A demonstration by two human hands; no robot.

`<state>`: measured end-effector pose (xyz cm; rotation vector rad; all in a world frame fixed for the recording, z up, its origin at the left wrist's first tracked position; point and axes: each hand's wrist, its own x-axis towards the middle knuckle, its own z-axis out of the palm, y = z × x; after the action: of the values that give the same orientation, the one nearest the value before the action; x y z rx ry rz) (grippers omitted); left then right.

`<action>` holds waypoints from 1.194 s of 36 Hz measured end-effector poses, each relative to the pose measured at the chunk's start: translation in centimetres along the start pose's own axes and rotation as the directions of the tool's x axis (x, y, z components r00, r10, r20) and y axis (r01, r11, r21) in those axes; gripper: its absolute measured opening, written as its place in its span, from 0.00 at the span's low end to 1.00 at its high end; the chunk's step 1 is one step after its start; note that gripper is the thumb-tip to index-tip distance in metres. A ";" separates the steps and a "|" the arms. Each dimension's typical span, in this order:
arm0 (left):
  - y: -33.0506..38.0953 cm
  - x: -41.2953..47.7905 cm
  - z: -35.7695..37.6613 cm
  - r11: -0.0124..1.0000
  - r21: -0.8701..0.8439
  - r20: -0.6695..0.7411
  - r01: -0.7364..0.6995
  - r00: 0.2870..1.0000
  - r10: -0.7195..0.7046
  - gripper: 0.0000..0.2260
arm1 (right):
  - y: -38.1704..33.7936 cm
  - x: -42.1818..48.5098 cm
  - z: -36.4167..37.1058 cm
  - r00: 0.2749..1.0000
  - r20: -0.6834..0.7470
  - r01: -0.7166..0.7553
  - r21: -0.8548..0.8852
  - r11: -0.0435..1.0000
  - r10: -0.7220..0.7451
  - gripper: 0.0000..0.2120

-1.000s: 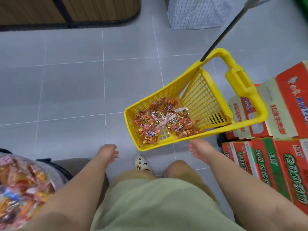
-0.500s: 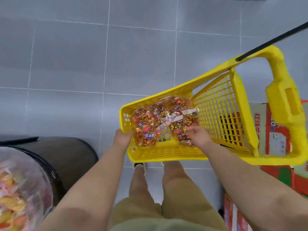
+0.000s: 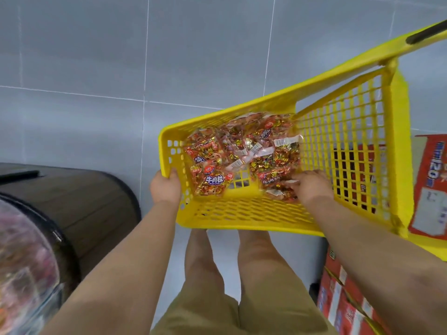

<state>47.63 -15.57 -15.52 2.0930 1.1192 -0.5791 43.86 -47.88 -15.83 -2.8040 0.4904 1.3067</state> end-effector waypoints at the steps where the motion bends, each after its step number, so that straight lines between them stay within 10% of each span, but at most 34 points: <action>1: 0.1 -0.1 -0.1 1.000 -0.011 0.002 0.004 1.000 -0.004 0.10 | -0.1 0.0 -0.4 1.000 -0.003 0.016 -0.021 1.000 -0.016 0.13; 11: 2.4 -3.1 -1.7 0.983 -0.118 -0.059 -0.142 0.989 0.136 0.29 | -0.9 -4.9 -7.3 0.873 -0.344 0.461 0.358 0.812 -0.345 0.11; 15: 4.7 -6.2 -1.7 0.878 -0.355 0.015 -0.321 0.937 0.349 0.16 | -2.6 -6.6 -9.3 0.967 -0.199 0.246 0.895 0.373 -0.162 0.05; 19: 5.8 -8.0 -0.7 0.875 -0.479 0.567 0.075 0.787 0.243 0.20 | -4.6 -6.2 -8.5 0.969 0.121 -0.105 0.991 0.085 -0.216 0.05; 22: 5.3 -7.7 0.2 0.912 -0.376 0.706 0.166 0.688 0.166 0.30 | -6.1 -5.3 -6.9 0.933 0.225 -0.225 0.974 0.030 -0.280 0.03; 27: 3.7 -6.6 1.4 0.928 -0.335 0.661 0.163 0.742 0.108 0.10 | -6.4 -2.2 -5.1 0.921 0.265 -0.237 0.963 0.128 -0.285 0.15; 31: 2.2 -5.5 1.8 0.932 -0.313 0.622 0.181 0.781 0.057 0.15 | -4.4 1.6 -2.2 0.971 0.054 0.154 0.602 0.783 -0.233 0.19; 33: 1.7 -5.2 2.0 0.933 -0.310 0.599 0.182 0.800 0.043 0.19 | -3.7 3.0 -0.6 0.946 0.144 0.252 0.231 0.940 -0.289 0.25; 36: 0.9 -4.8 2.2 0.931 -0.307 0.572 0.197 0.820 0.015 0.20 | -3.4 4.0 0.9 0.939 0.171 0.315 -0.079 0.946 -0.298 0.27; 43: 0.7 -4.6 2.2 0.927 -0.328 0.531 0.184 0.847 0.019 0.16 | -3.3 4.3 1.0 0.927 0.045 0.374 -0.202 0.905 -0.373 0.13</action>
<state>45.60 -19.97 -13.69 1.4385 0.9096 -0.8513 46.67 -45.81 -20.08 -2.8525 -0.1952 1.3421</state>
